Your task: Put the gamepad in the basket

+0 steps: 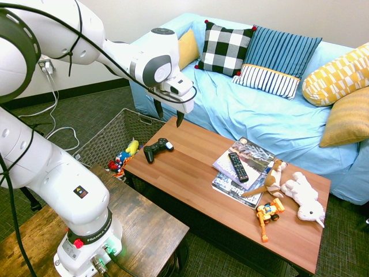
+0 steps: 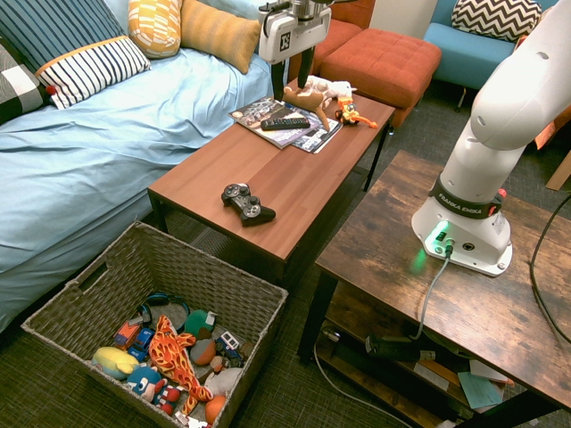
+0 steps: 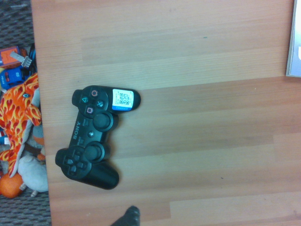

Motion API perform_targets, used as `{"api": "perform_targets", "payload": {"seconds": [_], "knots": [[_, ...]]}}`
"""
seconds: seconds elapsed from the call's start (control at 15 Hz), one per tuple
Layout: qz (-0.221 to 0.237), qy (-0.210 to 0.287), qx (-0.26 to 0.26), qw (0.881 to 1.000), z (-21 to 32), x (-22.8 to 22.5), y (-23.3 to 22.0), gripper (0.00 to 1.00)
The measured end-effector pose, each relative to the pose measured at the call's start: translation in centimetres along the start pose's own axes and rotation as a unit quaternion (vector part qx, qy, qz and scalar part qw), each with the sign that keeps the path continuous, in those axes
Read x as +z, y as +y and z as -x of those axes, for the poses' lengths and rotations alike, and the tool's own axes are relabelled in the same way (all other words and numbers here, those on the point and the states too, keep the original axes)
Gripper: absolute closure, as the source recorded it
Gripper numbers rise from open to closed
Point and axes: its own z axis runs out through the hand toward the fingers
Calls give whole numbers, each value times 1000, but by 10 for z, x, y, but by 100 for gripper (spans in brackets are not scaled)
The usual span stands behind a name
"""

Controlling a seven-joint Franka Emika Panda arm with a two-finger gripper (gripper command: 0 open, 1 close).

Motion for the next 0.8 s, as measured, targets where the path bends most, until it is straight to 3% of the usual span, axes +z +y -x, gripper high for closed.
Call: {"api": "perform_targets", "payload": {"seconds": [0.4,0.8], "knots": [[2,6,41,999,2,22,-15,0],[4,14,89,996,30,67,-73,0]]}}
